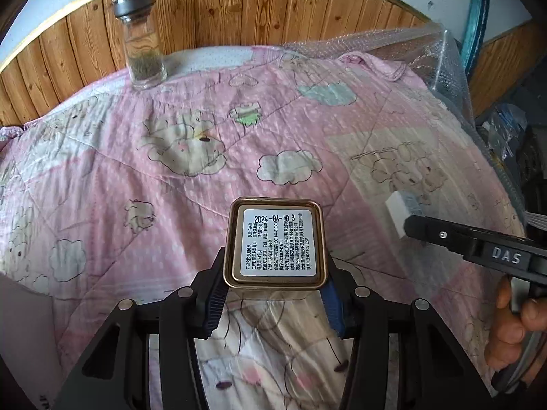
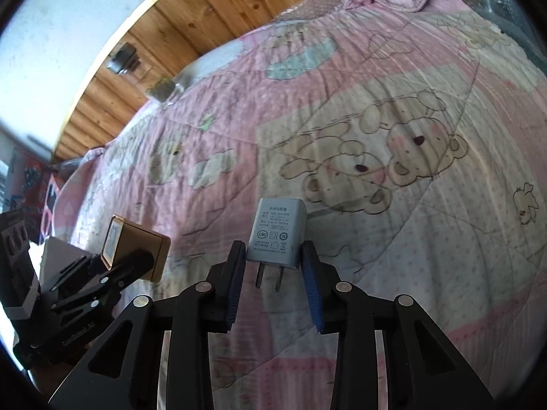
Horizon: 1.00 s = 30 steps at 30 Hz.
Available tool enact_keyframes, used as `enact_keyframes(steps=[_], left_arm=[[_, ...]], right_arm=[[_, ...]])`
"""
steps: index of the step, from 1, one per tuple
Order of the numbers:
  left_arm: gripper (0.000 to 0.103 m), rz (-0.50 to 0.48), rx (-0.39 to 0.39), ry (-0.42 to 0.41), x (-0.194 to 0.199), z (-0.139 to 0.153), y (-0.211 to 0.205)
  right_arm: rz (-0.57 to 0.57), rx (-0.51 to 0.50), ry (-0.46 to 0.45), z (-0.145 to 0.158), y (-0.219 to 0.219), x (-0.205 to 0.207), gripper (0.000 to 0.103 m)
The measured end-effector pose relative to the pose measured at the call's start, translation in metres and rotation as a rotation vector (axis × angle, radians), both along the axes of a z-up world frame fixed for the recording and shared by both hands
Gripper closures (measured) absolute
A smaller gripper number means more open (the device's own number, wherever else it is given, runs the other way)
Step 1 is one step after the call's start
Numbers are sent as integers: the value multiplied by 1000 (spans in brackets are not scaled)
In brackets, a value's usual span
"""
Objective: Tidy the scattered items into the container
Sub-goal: 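Lift the gold tin and white charger and carry both over the white box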
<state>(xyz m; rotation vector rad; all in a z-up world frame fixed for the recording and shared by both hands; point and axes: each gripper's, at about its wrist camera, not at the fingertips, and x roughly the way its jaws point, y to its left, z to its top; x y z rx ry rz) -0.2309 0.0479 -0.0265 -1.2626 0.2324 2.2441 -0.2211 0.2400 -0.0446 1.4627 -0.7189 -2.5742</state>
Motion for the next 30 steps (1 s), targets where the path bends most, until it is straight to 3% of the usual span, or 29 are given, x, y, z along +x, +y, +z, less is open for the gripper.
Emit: enact_keyframes(steps=[7, 12, 22, 30], left_arm=[[53, 17, 9, 7, 19, 18, -19], [53, 11, 14, -8, 33, 18, -27], [53, -1, 25, -1, 35, 29, -26], [53, 22, 19, 24, 45, 48, -44]], right_arm=[[-23, 79, -53, -9, -6, 6, 65], [-28, 158, -19, -8, -4, 3, 63], [-37, 82, -30, -10, 1, 1, 69], [-3, 77, -9, 2, -26, 18, 69]])
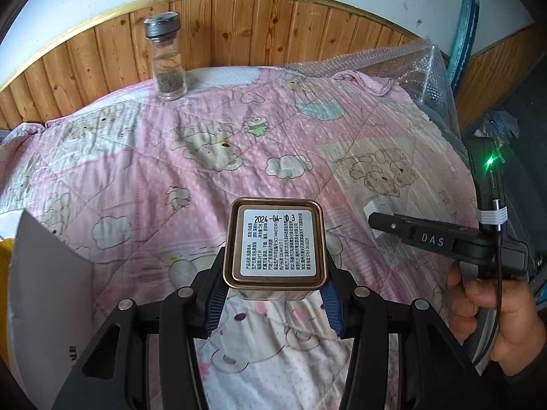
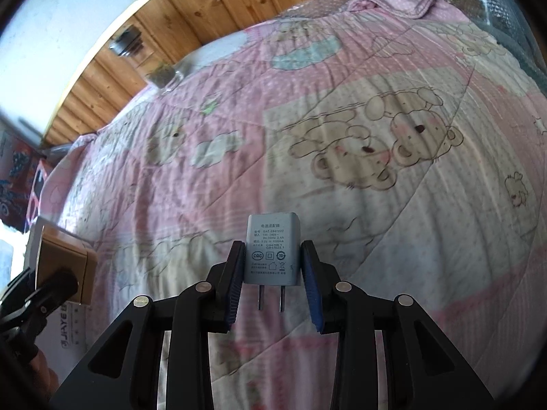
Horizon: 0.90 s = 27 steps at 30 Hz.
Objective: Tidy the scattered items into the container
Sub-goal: 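Lift the gold tin and white charger and carry both over the white box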
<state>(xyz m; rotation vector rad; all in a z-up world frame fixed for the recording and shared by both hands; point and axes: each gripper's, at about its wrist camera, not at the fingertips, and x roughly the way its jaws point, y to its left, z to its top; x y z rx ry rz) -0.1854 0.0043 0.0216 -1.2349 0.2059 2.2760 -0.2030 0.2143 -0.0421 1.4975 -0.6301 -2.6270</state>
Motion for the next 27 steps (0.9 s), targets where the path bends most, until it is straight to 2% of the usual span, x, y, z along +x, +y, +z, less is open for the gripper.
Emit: enact_keyframes(steps=[5, 16, 27], left_arm=[[53, 17, -14, 17, 16, 9, -15], [53, 34, 7, 61, 61, 39, -48], [53, 64, 30, 78, 97, 49, -89]], right_arm=[[14, 2, 25, 11, -14, 16, 69], [49, 0, 56, 27, -52, 55, 69], [117, 28, 64, 33, -96, 94, 69]])
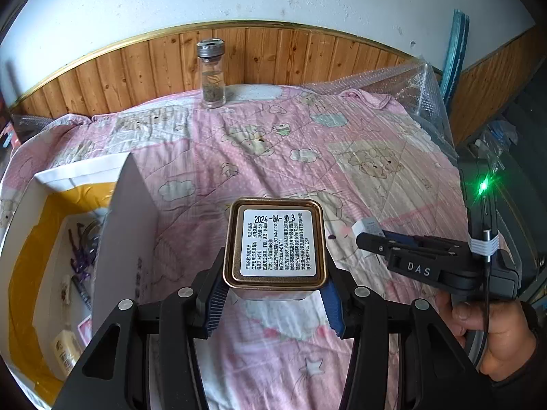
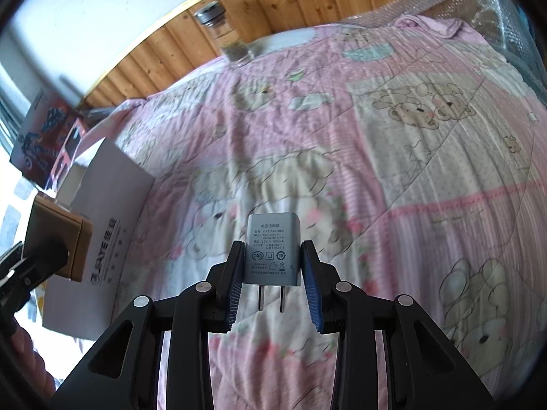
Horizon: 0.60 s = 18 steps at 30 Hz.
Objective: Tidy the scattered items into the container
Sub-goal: 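Lift the gold tin and white charger and carry both over the white box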
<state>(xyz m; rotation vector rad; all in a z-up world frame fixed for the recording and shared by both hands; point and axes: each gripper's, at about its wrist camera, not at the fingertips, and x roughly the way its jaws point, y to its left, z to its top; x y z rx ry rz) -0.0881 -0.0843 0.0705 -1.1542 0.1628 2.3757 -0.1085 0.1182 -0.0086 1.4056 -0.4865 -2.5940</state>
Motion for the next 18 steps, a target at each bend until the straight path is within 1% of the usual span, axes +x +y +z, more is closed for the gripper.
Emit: enact_keyframes(steps=[12, 18], left_arm=[[53, 33, 33, 6, 21, 5, -37], [53, 47, 49, 1, 29, 5, -56]], right_arm=[[64, 43, 3, 3, -40, 24, 69], [105, 70, 24, 11, -63, 35, 69]])
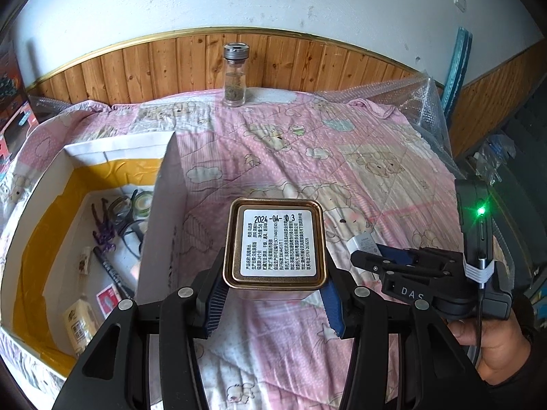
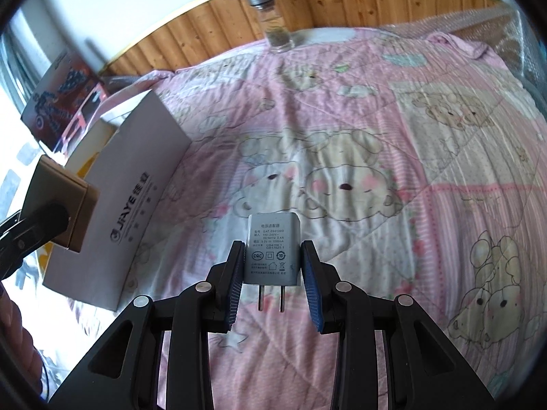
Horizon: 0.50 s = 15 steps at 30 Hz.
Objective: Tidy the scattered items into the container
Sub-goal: 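Lift the gold tin and white charger and carry both over the white box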
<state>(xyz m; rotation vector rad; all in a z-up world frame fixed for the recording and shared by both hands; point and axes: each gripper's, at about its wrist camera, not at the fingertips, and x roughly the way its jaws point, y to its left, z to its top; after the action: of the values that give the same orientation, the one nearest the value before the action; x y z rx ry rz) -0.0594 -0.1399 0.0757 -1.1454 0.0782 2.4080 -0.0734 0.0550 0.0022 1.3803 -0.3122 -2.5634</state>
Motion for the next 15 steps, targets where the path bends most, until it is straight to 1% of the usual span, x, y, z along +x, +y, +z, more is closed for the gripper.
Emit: enact_keyframes(steps=[9, 15], left_arm=[[53, 17, 36, -6, 12, 4, -28], [53, 35, 56, 1, 21, 13, -47]], right_arm=[[77, -5, 19, 14, -40, 16, 69], [149, 2, 41, 24, -74, 28, 69]])
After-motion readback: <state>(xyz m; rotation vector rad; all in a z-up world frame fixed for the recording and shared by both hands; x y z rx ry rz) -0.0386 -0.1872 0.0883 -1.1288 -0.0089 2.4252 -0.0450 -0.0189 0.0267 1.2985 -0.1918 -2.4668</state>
